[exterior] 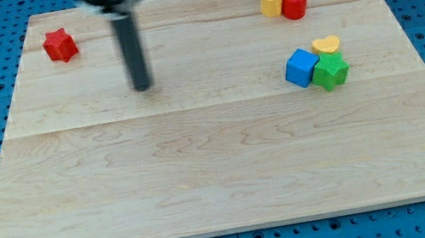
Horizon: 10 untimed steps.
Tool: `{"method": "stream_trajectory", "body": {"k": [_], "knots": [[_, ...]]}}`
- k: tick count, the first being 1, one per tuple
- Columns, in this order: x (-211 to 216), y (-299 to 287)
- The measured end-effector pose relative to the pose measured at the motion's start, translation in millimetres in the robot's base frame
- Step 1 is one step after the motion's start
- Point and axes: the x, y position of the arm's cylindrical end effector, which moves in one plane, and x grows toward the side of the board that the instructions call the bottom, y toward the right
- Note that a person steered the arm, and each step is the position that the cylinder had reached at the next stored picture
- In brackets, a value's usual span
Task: Slide the red star towards the left of blue cube
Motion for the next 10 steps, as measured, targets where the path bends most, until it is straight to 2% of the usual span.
{"method": "stream_trajectory", "body": {"k": [1, 3, 4, 5, 6, 7, 8, 9, 10], "knots": [[-20, -108], [-112, -127], [-110, -42], [-82, 69], [-99, 98], [-92, 127], [-51, 169], [-37, 160], [-28, 123]]}}
